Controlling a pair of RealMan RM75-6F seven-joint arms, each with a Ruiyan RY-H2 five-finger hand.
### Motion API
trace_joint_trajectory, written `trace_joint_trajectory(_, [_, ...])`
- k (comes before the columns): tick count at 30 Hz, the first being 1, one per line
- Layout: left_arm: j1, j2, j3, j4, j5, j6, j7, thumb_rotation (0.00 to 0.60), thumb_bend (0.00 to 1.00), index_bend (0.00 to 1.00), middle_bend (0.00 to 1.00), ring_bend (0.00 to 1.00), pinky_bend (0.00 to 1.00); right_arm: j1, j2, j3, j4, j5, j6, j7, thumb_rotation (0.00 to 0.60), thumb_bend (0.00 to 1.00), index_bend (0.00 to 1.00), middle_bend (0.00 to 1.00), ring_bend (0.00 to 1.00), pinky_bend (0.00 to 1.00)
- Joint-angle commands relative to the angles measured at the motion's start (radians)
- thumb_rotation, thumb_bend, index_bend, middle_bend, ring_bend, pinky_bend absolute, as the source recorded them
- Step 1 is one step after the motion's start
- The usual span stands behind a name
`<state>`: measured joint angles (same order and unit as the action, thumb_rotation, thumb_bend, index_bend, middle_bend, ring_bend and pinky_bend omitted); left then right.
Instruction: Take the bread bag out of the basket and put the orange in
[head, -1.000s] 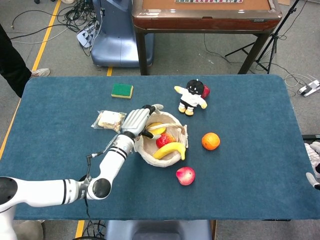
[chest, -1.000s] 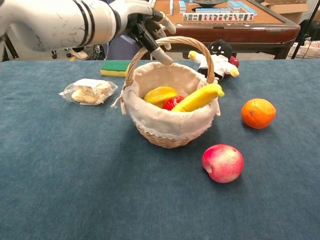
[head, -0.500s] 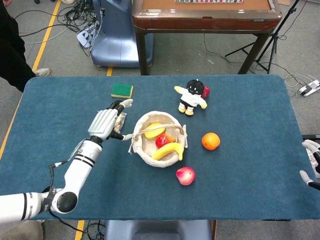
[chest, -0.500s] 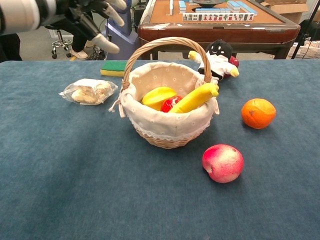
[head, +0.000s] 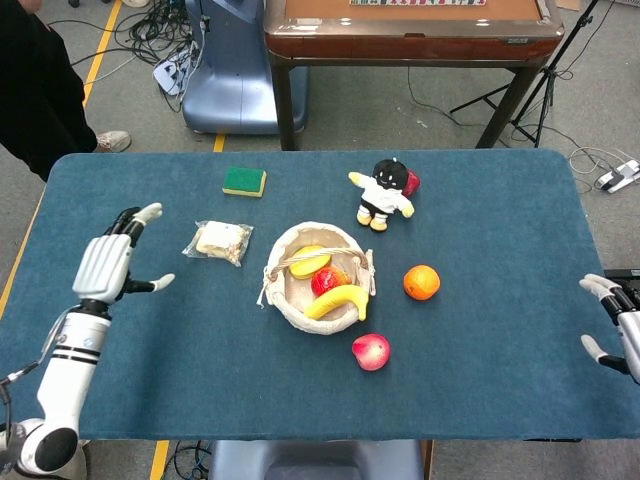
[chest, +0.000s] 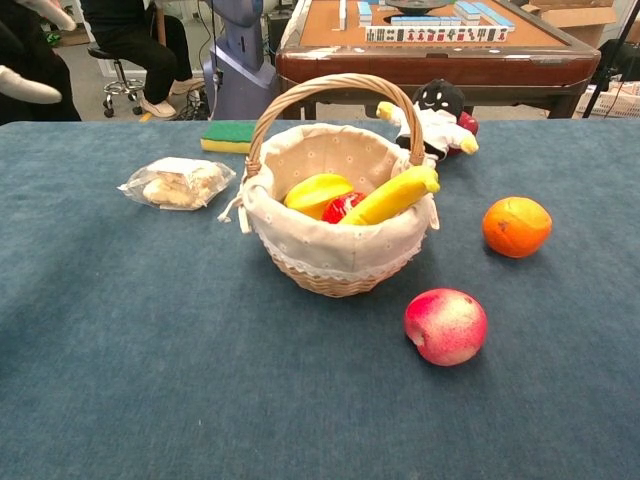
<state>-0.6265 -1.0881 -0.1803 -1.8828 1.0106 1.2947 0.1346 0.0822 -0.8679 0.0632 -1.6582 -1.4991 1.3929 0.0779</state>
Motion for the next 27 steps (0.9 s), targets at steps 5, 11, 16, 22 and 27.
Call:
trace_joint_trajectory(5, [0.137,0.072,0.08,0.048,0.117,0.089,-0.052,0.6,0.14,0.14,0.18,0.08,0.2,0.048,0.0,-0.002,-0.019,-0.029,-0.052,-0.031,0.6,0.25,0.2,0.21,0.15,0.36])
trace_joint_trajectory(11, [0.244,0.107,0.126,0.062,0.185,0.158,-0.091,0.6,0.13,0.15,0.18,0.08,0.19,0.106,-0.014,-0.001,-0.06,-0.04,-0.127,-0.102,0.6,0.19,0.2,0.21,0.15,0.36])
trace_joint_trajectory(16, [0.301,0.136,0.15,0.068,0.232,0.175,-0.127,0.6,0.14,0.16,0.18,0.08,0.17,0.168,-0.032,0.013,-0.076,-0.032,-0.203,-0.108,0.6,0.18,0.16,0.21,0.15,0.36])
trace_joint_trajectory(22, [0.349,0.137,0.163,0.097,0.285,0.199,-0.138,0.6,0.14,0.17,0.18,0.08,0.16,0.255,-0.084,0.03,-0.062,0.016,-0.325,-0.161,0.6,0.16,0.11,0.15,0.14,0.36])
trace_joint_trajectory(27, [0.378,0.139,0.163,0.103,0.312,0.207,-0.155,0.6,0.14,0.17,0.18,0.08,0.16,0.336,-0.136,0.047,-0.039,0.09,-0.442,-0.231,0.6,0.15,0.1,0.13,0.13,0.36])
